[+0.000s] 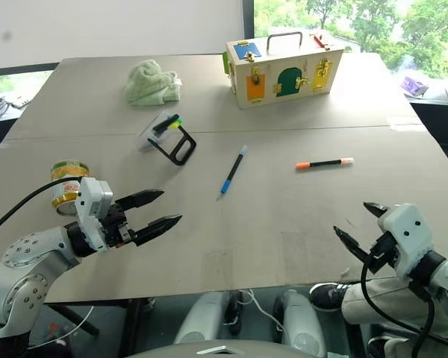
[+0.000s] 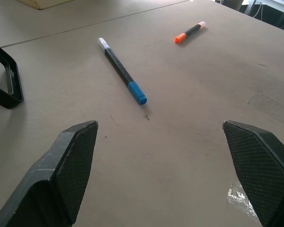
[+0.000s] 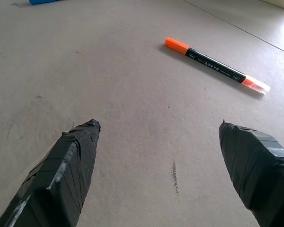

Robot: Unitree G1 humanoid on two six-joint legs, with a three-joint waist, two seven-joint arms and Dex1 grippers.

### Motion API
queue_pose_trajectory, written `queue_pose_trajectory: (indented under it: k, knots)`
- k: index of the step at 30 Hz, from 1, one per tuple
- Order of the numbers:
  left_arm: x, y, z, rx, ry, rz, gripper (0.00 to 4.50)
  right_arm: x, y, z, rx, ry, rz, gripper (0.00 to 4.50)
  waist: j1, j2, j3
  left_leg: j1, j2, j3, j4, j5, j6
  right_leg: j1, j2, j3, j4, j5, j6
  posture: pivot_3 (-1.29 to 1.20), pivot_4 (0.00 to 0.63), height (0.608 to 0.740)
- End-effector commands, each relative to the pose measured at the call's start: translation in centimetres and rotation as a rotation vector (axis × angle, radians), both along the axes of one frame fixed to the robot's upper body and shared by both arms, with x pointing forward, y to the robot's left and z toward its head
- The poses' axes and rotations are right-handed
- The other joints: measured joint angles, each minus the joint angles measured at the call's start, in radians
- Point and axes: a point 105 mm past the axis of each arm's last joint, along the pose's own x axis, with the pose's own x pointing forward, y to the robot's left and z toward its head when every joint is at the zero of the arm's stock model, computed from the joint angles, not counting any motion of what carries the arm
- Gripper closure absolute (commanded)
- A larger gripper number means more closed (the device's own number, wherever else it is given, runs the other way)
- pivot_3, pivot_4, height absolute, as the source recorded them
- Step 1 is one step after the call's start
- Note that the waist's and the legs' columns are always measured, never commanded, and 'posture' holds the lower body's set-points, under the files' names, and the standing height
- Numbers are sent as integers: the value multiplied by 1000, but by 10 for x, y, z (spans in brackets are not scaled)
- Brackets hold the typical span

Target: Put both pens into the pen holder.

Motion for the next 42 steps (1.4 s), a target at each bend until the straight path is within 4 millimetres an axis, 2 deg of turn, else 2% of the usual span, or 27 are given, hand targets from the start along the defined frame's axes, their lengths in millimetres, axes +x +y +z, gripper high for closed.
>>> queue_pose_trajectory:
  k: [1, 4, 7, 9, 14, 17, 21, 24, 25, 29, 34, 37, 39, 40, 42]
  knots:
    - [-8, 1, 9, 27, -21, -30, 89, 5, 7, 12, 10, -41, 48, 219, 0, 0, 0, 0, 0, 0, 0, 0, 0, 0, 0, 0, 0, 0, 0, 0, 150, 740]
    - [-15, -8, 15, 21, -70, -66, 89, 37, 13, 19, 29, -27, 89, 219, -25, -1, 1, 1, 0, 2, -1, 0, 0, 0, 1, 2, 0, 0, 0, 0, 150, 740]
    - [-29, -21, 28, -6, -110, -155, 89, 70, 20, 26, -73, 30, 156, 219, -26, 0, 1, 1, 0, 3, 0, 0, 0, -1, 0, 2, 0, 0, 0, 0, 150, 740]
    - [-35, -26, 26, 13, -113, -195, 89, 86, 23, 29, -112, 52, 203, 219, -20, 0, 1, 0, 0, 3, 0, 0, 0, -2, 0, 1, 1, 0, 0, 0, 150, 740]
    - [-43, -42, 24, 36, -151, -271, 89, 137, 23, 12, -283, 174, 311, 219, -7, 0, 1, -2, 0, 4, -1, 5, 0, -3, 1, 0, 1, 3, -3, 0, 150, 740]
    - [-41, -45, 28, 43, -191, -264, 89, 165, 13, 5, -400, 221, 335, 219, -5, 0, 1, -3, 0, 6, 0, 6, 1, -4, 1, 2, 1, 4, -2, 0, 150, 740]
    - [-43, -48, 31, 53, -232, -250, 89, 188, 3, 2, -513, 282, 350, 219, -3, 0, 1, -2, 0, 7, 1, 6, 1, -3, 2, 2, 2, 4, -2, 0, 150, 740]
    - [-47, -53, 33, 44, -235, -250, 89, 194, -5, -5, -584, 388, 352, 219, -11, 0, 1, -1, 0, 10, 1, 6, 1, -3, 2, 4, 3, 4, -2, 0, 150, 740]
    - [-48, -54, 33, 43, -235, -250, 0, 194, -7, -8, -593, 423, 356, 760, -10, -1, 1, -1, 0, 10, 2, 6, 1, -3, 2, 4, 3, 4, -2, 0, 150, 740]
    - [-50, -56, 37, 18, -237, -240, 0, 193, -6, -11, -592, 506, 359, 2198, -5, 0, 1, 1, 0, 7, 3, 6, 1, 0, 2, 2, 3, 4, -2, 0, 150, 740]
    - [-51, -58, 40, -15, -239, -235, 0, 192, -8, -13, -597, 527, 362, 4477, -5, 0, 0, 3, 0, 3, 7, 3, -4, 4, 1, 0, 3, 2, -3, 0, 150, 740]
    - [-46, -59, 35, -25, -203, -200, 0, 192, -8, -5, -496, 506, 345, 4477, -2, 0, 0, 3, 0, 0, 9, 3, -4, 6, 0, -2, 3, 2, -2, 0, 150, 740]
    - [-31, -60, 34, -78, -170, -114, 0, 191, 0, 17, -270, 479, 358, 4477, 1, 2, 1, 2, 0, -1, 9, 3, -4, 6, 0, -3, 3, 3, -3, 0, 150, 740]
    - [-23, -60, 34, -113, -147, -73, 0, 188, 6, 28, -187, 464, 390, 4477, 4, 3, 2, 1, 0, -2, 9, 3, -4, 7, 0, -4, 3, 3, -4, 0, 150, 740]
    - [-6, -67, 36, -233, -40, -18, 0, 168, 34, 52, -6, 409, 459, 4477, 4, 3, 2, 0, -1, -3, 9, 4, -3, 7, 0, -5, 4, 6, -1, 0, 150, 740]
